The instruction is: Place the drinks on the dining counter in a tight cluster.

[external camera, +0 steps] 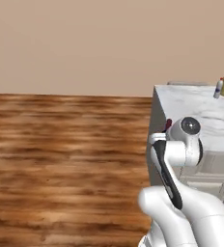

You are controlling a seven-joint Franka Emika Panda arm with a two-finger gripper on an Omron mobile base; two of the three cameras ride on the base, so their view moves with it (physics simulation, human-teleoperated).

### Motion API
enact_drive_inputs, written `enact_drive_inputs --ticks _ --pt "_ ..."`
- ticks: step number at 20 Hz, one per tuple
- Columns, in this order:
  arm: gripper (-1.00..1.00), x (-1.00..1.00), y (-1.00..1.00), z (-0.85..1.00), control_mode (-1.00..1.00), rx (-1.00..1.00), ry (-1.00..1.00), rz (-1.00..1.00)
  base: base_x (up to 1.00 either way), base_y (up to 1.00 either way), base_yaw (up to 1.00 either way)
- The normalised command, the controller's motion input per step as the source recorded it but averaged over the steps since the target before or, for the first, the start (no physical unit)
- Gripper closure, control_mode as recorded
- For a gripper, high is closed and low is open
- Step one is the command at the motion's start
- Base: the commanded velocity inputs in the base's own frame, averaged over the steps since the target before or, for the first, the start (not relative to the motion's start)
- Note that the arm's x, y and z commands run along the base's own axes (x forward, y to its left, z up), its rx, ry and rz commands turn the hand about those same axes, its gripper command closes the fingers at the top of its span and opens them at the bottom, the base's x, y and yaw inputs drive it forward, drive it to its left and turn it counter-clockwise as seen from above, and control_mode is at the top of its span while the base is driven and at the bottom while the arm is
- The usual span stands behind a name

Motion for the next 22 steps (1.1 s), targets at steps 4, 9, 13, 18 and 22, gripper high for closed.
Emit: enact_drive_inputs --ticks 4,9,13,18,22 --pt "1.0 0.0 0.0 0.0 1.0 0.0 0.0 0.0 0.68 0.39 -0.36" --pt "1.0 0.0 0.0 0.0 1.0 0.0 0.0 0.0 0.68 0.53 -0.11" --pt "1.0 0.0 0.0 0.0 1.0 0.0 0.0 0.0 0.75 0.43 -0.2" --pt "1.0 0.0 0.0 0.0 1.0 0.0 0.0 0.0 0.78 0.37 -0.29" --pt "1.0 0.0 0.0 0.0 1.0 0.0 0.0 0.0 0.75 0.42 -0.26"
